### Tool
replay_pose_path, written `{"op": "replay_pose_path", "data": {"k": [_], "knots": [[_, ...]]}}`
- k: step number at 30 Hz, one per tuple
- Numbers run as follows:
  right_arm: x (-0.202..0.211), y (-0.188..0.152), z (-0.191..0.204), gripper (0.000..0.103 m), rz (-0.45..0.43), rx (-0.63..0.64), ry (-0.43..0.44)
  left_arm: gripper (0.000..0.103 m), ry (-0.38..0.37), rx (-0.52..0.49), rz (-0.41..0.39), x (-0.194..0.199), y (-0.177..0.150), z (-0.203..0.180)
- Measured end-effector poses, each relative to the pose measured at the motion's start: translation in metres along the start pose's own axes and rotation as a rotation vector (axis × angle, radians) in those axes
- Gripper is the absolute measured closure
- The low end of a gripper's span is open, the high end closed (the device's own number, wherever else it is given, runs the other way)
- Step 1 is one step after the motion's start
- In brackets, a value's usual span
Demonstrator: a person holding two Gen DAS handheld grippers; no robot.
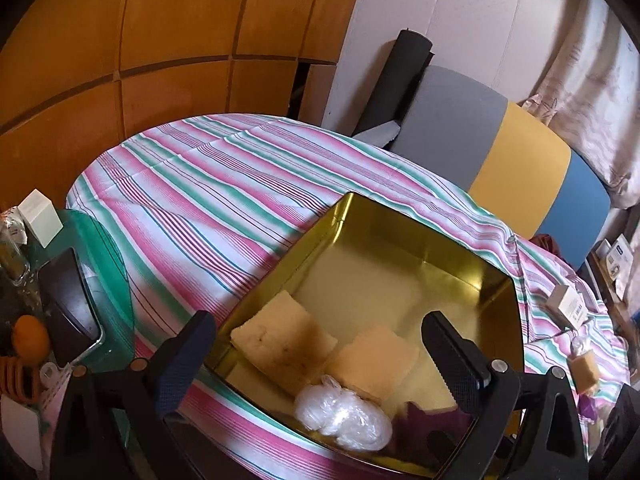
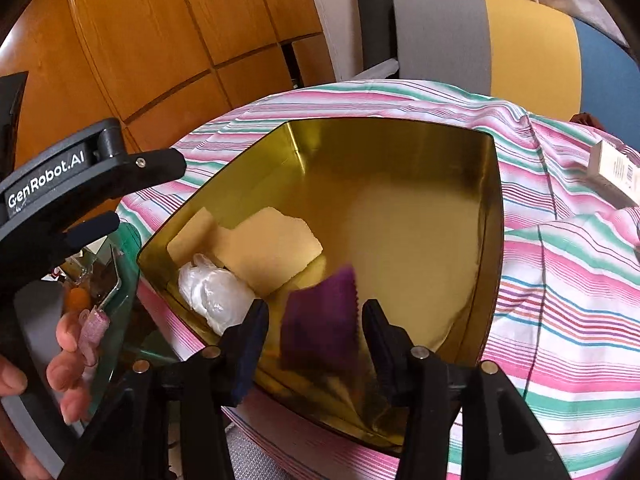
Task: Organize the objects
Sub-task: 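Lower the purple packet into the gold tray and open the right tool, then return the right tool to the items and grasp the green tea box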
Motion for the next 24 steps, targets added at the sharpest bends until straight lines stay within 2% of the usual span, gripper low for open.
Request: {"op": "replay_pose_path", "data": {"k": [6, 12, 24], "knots": [[0.012, -0.003, -0.008, 0.053, -0.042, -0.048, 0.032, 0.000, -0.002, -0.014, 0.008, 0.000, -0.004, -0.006], [0.033, 0.001, -0.010, 0.053, -0.112, -0.059, 0.019, 0.000, -0.017, -0.024, 0.018, 0.001, -0.008, -0.013], [0.075, 0.012, -0.056, 0.053, -0.224, -0.179, -0.084, 0.000, -0.149, -0.153, 0.048, 0.011, -0.034, -0.058]]}}
Point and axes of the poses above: each gripper's, at about its wrist camera, not at the fingertips, and x roughly against the way its jaws point, z to its left, y to its top, the point moved 5 cm from there along -x, roughly the way its jaws point, and after that the axes turned 6 degrees about y, right-handed, at the moved point
